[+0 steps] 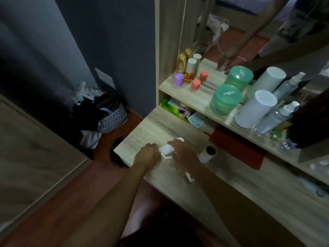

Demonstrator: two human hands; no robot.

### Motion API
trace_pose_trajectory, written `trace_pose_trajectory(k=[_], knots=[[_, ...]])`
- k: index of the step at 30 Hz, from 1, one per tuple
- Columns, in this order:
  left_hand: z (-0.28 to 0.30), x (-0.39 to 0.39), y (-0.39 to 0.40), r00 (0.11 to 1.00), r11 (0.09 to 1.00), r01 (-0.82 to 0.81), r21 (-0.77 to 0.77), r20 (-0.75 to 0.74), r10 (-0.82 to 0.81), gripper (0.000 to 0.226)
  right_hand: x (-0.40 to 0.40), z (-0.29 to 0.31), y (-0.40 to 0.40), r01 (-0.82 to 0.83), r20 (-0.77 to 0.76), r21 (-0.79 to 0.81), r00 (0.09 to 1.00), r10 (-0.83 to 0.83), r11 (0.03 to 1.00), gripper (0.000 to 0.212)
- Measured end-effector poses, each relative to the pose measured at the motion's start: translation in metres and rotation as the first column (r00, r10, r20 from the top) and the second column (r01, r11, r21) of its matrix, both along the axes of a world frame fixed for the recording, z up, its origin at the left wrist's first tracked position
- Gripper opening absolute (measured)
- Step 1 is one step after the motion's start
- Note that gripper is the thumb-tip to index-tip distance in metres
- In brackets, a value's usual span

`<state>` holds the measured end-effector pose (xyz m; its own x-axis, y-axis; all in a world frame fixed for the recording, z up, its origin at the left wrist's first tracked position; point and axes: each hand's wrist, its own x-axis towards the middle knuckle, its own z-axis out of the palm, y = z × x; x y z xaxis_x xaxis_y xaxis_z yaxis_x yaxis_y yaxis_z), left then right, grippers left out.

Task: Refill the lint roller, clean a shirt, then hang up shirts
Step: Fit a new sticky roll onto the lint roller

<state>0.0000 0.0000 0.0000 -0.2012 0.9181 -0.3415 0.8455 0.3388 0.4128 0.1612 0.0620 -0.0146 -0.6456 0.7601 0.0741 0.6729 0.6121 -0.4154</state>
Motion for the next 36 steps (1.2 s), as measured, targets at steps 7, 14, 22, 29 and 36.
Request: trace_pose_trajectory(k=[7,14,22,29,36], knots=[[-0.014,0.004,0.02,0.98,0.995,-0.1,-0.014,0.17,0.101,0.038,-0.014,-0.006,0.018,-0.01,0.106,0.041,0.994,0.005,0.999,0.045],[-0.015,0.008,0.03,0.9,0.957,-0.291,-0.006,0.338,0.276,0.028,-0.028,0.01,0.039,-0.048,0.37,-0.041,0.927,0.059,0.998,0.049],[0.01,0.0,0.047,0.804,0.946,-0.315,-0.074,0.509,0.308,0.035,-0.015,0.0,0.049,0.063,0.231,-0.206,0.973,-0.014,0.977,0.055],[0.029,-0.02,0.06,0.863,0.979,-0.202,-0.023,0.469,0.189,0.054,-0.01,0.001,0.047,0.135,-0.095,-0.084,0.985,-0.143,0.987,0.045],[0.045,-0.022,0.076,0.918,0.986,-0.161,0.044,0.372,0.134,0.05,-0.02,0.013,0.051,0.131,-0.182,-0.099,0.972,-0.148,0.986,0.046]])
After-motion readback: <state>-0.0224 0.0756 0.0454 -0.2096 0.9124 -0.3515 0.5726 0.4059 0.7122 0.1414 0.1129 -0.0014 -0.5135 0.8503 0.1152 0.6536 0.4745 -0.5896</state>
